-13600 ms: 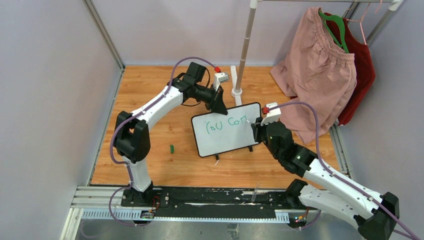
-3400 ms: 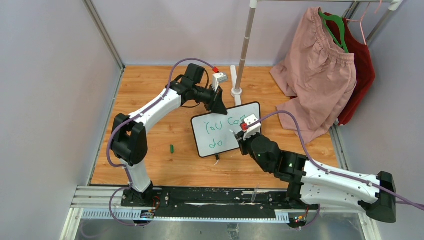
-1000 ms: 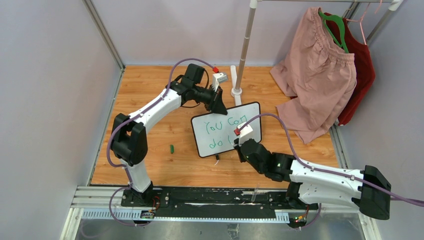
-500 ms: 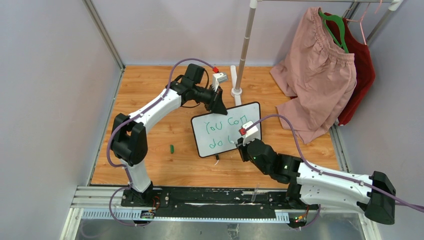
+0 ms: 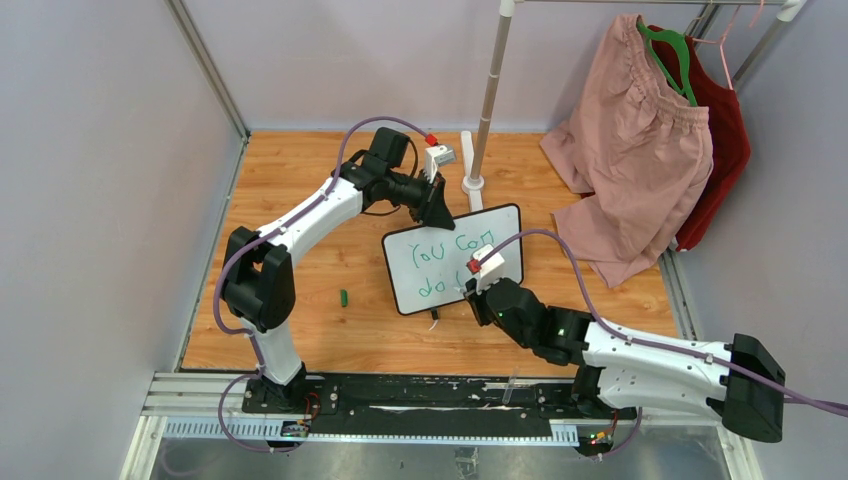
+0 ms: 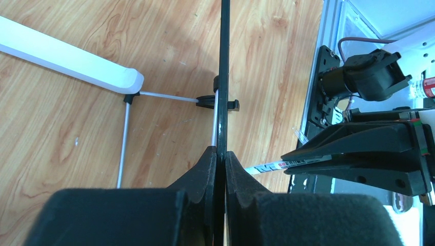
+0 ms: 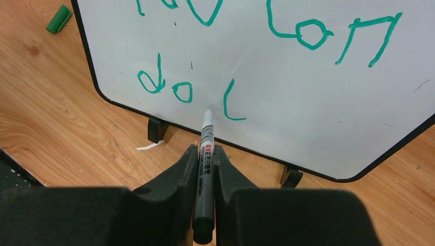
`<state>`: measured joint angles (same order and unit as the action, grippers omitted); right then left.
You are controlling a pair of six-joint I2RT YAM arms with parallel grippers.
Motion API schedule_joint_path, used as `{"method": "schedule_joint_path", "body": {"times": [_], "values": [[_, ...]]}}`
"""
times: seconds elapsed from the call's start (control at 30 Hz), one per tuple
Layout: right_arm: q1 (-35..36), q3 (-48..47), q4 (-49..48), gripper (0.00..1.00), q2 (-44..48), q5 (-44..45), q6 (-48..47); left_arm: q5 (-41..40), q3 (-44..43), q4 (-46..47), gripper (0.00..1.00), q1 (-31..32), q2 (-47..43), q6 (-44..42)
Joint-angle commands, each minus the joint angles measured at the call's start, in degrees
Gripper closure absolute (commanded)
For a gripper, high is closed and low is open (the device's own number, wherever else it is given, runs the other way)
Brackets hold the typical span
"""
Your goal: Write a sentence on the whiteboard
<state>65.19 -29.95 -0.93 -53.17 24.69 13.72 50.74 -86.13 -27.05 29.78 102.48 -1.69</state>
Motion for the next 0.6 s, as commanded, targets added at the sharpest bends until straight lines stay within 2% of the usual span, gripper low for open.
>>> {"method": "schedule_joint_path", "body": {"times": [0.0,0.57], "values": [[-0.15,-1.36,-2.44,1.00,-0.22,2.80,0.49,-0.03,0.67,0.43,1.00,0.45,-2.16,0.57],[-1.62,0.15,-4.52,1.00,-0.08,6.10,2.34,0.03,0.80,0.57,1.00,0.54,-2.14,0.73]]}}
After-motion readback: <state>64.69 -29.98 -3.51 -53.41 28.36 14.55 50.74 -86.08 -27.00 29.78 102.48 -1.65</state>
